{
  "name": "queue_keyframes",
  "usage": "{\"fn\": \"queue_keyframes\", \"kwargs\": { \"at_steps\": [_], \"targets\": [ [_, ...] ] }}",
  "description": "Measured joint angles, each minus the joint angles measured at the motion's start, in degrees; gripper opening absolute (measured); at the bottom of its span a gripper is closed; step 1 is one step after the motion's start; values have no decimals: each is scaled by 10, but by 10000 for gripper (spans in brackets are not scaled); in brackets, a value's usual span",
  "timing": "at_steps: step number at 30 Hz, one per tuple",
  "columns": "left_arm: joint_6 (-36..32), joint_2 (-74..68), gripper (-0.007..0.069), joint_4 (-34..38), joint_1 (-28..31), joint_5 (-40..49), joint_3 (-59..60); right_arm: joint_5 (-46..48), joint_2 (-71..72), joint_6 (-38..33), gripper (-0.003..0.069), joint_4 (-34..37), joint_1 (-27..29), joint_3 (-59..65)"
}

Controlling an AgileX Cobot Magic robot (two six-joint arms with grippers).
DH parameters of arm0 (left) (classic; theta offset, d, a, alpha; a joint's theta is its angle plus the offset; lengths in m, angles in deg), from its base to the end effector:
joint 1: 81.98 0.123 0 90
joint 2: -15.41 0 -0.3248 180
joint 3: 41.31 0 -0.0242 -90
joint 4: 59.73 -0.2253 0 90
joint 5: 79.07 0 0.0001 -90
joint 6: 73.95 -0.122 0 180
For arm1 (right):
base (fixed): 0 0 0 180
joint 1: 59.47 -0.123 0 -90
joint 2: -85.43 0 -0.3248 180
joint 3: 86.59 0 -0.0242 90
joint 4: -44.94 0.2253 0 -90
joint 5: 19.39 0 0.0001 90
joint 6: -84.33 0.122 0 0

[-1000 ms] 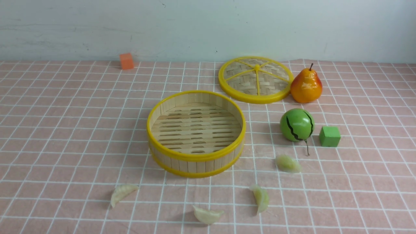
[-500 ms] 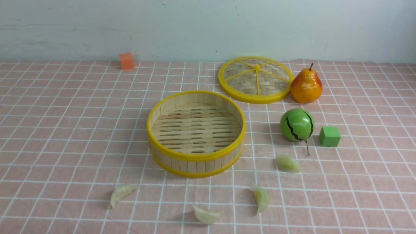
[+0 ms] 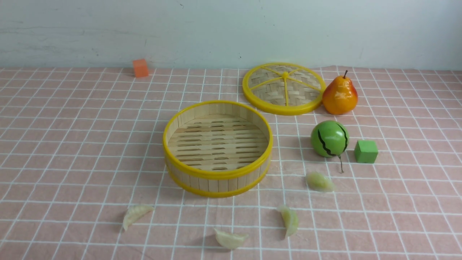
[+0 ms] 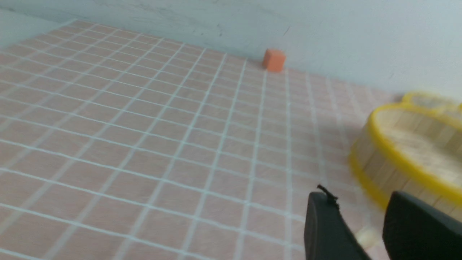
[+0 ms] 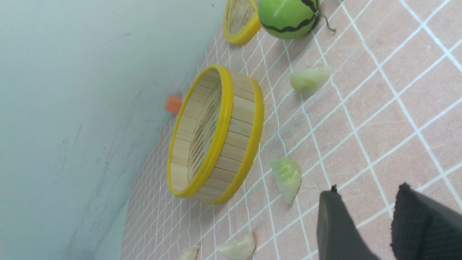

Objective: Put the dumplings into the steamer on the table with the pink tablecloth.
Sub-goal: 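Reach for and grasp a dumpling on the table with the left gripper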

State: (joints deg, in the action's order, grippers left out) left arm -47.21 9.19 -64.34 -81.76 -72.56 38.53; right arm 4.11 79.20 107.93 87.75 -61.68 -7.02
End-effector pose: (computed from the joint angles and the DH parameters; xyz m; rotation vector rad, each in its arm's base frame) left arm 0.0221 0.0012 0.1923 -0.3219 1.5907 -0.2881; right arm 0.0129 0.0336 0.1714 0.8052 1.7542 1.0477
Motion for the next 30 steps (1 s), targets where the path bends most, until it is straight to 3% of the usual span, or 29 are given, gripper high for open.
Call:
{"fn": "queue_keyframes", "kwargs": {
  "at_steps": [1,4,7,13,20,25,28,30],
  "targets": [
    [8,0,238,7,0,-4,0,0,0,0,239,0,0,0],
    [161,0,238,142,0,-65,0,0,0,0,239,1,0,0],
    [242,0,238,212,0,-79,0,0,0,-15,239,-1,0,0],
    [285,0,238,253,0,-83,0,-11,0,-94,239,-6,0,0],
    [269,0,238,238,0,-90,-19,-23,0,-148,227,-5,0,-15],
    [155,-39,204,97,0,43,-184,-34,-55,-279,72,-48,0,-145],
    [99,-122,157,50,0,140,-267,-28,-144,-327,-8,-83,0,-223],
    [67,-185,127,34,0,209,-314,-9,-212,-344,-19,-109,0,-279]
  ]
}}
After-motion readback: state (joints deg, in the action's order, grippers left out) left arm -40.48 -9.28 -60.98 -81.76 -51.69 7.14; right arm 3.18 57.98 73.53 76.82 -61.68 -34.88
